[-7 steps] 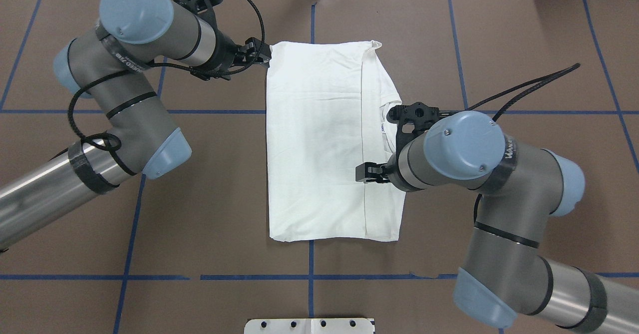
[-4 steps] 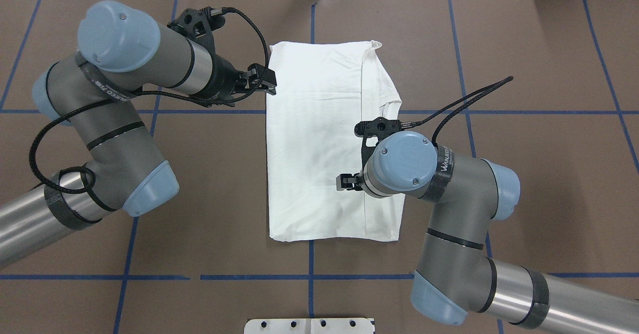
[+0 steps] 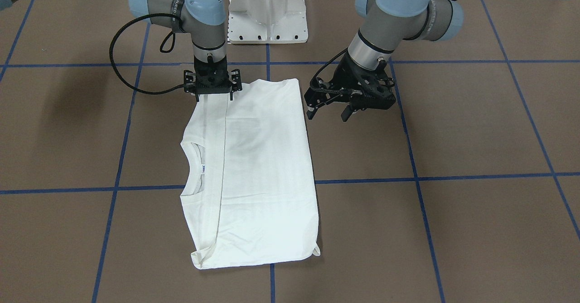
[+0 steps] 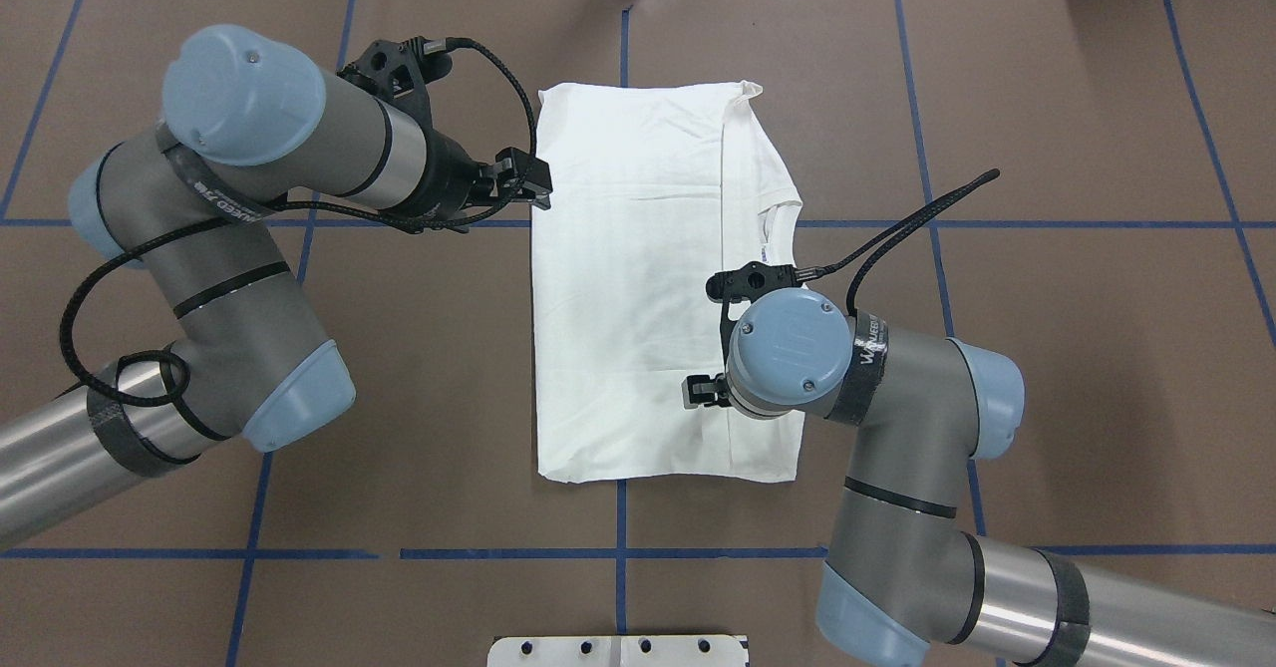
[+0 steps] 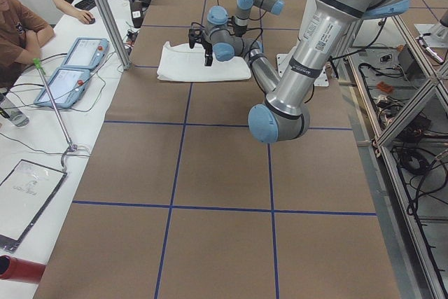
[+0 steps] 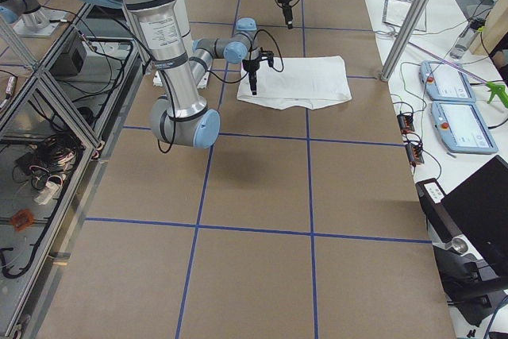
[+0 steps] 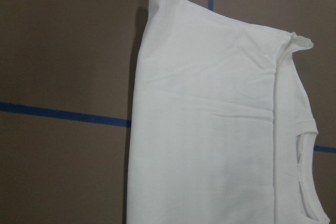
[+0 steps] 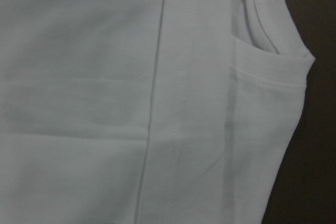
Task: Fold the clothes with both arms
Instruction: 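Press and smooth the shirt's side edge with the right gripper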
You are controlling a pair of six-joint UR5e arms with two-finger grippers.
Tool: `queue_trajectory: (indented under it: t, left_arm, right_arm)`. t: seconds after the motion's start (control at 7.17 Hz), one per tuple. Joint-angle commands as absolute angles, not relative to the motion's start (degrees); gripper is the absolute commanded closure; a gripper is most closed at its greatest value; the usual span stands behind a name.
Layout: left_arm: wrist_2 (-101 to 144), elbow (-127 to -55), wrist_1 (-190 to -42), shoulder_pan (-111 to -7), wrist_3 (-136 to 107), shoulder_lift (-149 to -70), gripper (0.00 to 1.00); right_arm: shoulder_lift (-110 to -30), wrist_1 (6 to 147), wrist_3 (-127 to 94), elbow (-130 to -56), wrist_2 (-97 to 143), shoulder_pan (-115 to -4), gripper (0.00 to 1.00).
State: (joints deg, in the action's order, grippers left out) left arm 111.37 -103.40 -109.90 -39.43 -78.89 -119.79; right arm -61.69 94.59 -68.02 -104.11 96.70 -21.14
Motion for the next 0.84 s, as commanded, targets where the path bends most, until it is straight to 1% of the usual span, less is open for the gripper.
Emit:
queue_trajectory:
  t: [0.0, 0.7]
  left_arm:
    - [111.27, -105.72, -105.93, -39.37, -78.93, -118.65, 0.00]
    - [111.09, -105.64, -105.91, -39.20, -79.01, -118.65, 0.00]
  right_arm:
    - [-62.31, 94.66, -67.94, -103.89, 96.77, -20.31, 0.00]
    - [-62.58, 94.57, -67.76, -103.45, 96.77, -20.04, 0.00]
